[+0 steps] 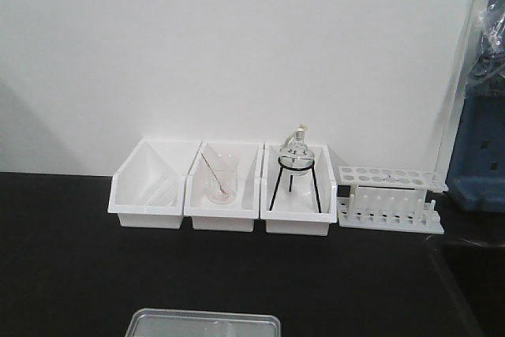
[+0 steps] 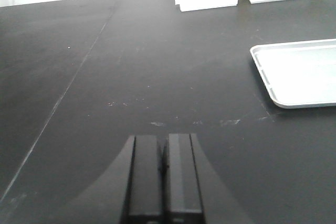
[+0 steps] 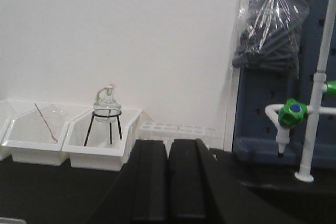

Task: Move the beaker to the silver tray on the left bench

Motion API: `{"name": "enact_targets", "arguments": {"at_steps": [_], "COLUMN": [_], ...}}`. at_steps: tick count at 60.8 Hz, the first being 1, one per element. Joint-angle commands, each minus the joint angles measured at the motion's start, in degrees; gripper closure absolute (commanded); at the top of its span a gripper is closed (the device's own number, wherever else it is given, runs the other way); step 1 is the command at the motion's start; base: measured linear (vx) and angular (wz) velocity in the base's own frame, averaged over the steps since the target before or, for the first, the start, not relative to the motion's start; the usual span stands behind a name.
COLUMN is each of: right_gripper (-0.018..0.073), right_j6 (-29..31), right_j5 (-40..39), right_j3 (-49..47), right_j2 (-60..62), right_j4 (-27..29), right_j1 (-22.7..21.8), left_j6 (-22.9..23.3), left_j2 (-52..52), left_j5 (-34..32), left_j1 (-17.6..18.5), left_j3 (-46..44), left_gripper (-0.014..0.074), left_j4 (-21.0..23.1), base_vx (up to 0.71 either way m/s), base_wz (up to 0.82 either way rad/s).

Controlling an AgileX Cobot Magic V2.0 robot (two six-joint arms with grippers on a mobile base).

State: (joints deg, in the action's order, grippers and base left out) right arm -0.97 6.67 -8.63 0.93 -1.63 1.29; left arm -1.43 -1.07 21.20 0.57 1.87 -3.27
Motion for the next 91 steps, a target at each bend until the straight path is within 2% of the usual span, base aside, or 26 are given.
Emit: {"name": "enact_targets", "arguments": {"at_steps": [1, 6, 9, 15, 20, 24, 30, 45, 54, 91], "right_gripper": [0.0575, 0.0575, 0.0575, 0.0575, 0.0573, 0.0573, 0.0573, 0.0573, 0.0573, 0.0573], "right_j6": [-1.02, -3.04, -3.85, -3.79, -4.31, -4.82, -4.94, -4.84, -4.72, -4.72], "right_j5": [-11.82, -16.76, -8.23, 2.56, 6.56, 6.22, 5.72, -0.83, -5.83, -6.03], "right_j3": [5.1, 11.04, 10.54, 10.74, 10.74, 10.74, 10.74, 10.81, 10.75, 10.75], "right_j2": [0.44, 0.44, 0.44, 0.44, 0.44, 0.44, 0.44, 0.49, 0.44, 0.44], "right_j4": [1.63, 1.33, 0.58, -1.45, 0.49, 4.48, 6.8, 1.63, 0.53, 0.53], "right_j1": [-2.23, -3.18, -3.12, -3.03, -2.97, -2.97, -2.97, -3.08, -3.08, -3.08], "left_j6": [0.06, 0.06, 0.06, 0.06, 0.06, 0.06, 0.06, 0.06, 0.06, 0.06], "left_j2": [-0.4, -0.4, -0.4, -0.4, -0.4, -0.4, -0.4, -0.4, -0.4, -0.4], "left_j5": [-4.32, -4.32, -4.32, -4.32, -4.32, -4.32, -4.32, -4.32, -4.32, -4.32], "left_j1": [0.31, 0.31, 0.31, 0.31, 0.31, 0.31, 0.31, 0.31, 0.31, 0.31], "left_j3": [1.13, 1.13, 1.13, 1.13, 1.13, 1.13, 1.13, 1.13, 1.13, 1.13], "left_gripper": [0.0595, 0.0595, 0.0595, 0.0595, 0.0595, 0.0595, 0.0595, 0.0595, 0.0595, 0.0595], "left_j4": [0.17, 0.17, 0.17, 0.17, 0.17, 0.17, 0.17, 0.17, 0.17, 0.17], "base_vx": [0.0, 0.0, 0.0, 0.0, 0.0, 0.0, 0.0, 0.0, 0.0, 0.0], "base_wz": [0.0, 0.0, 0.0, 0.0, 0.0, 0.0, 0.0, 0.0, 0.0, 0.0]}}
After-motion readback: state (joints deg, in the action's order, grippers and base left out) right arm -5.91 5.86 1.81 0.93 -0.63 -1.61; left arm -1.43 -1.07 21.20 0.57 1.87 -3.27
